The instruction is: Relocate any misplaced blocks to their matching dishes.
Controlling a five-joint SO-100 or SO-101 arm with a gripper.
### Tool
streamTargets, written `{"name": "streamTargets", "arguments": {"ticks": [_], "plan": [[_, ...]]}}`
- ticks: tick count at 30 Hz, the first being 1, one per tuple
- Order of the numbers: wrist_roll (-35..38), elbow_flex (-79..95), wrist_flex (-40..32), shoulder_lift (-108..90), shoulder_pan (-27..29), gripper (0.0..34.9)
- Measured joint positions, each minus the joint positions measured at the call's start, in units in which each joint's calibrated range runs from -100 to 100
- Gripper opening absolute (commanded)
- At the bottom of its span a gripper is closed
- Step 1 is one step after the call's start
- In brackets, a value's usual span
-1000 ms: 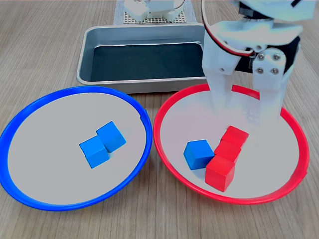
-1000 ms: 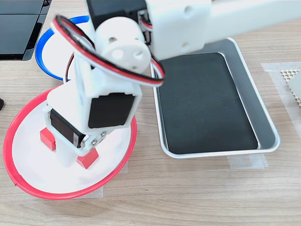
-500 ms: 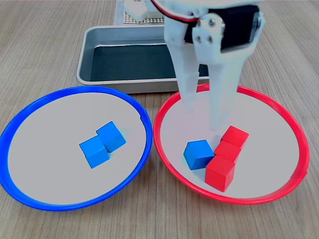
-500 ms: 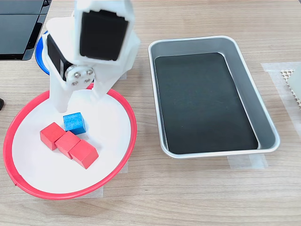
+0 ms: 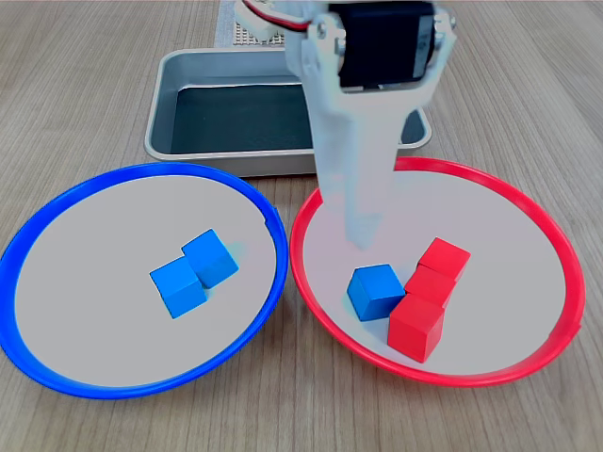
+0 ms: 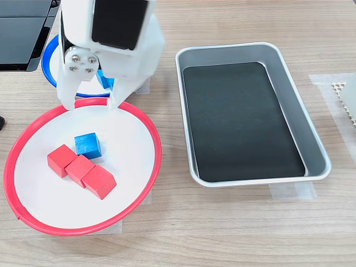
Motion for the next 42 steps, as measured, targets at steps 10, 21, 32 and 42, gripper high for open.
{"name": "streamTargets", "arguments": {"ticks": [10,21,32,42], "plan": [[-2.3,-4.8,0.0,4.7,-1.0,14.4],[-2.5,-10.7,0.9,11.2,-0.7,14.5],[-2.7,-13.3,1.6,14.0,-0.4,15.1],[-2.7,-15.2,1.8,16.4,-0.4,15.9]]}}
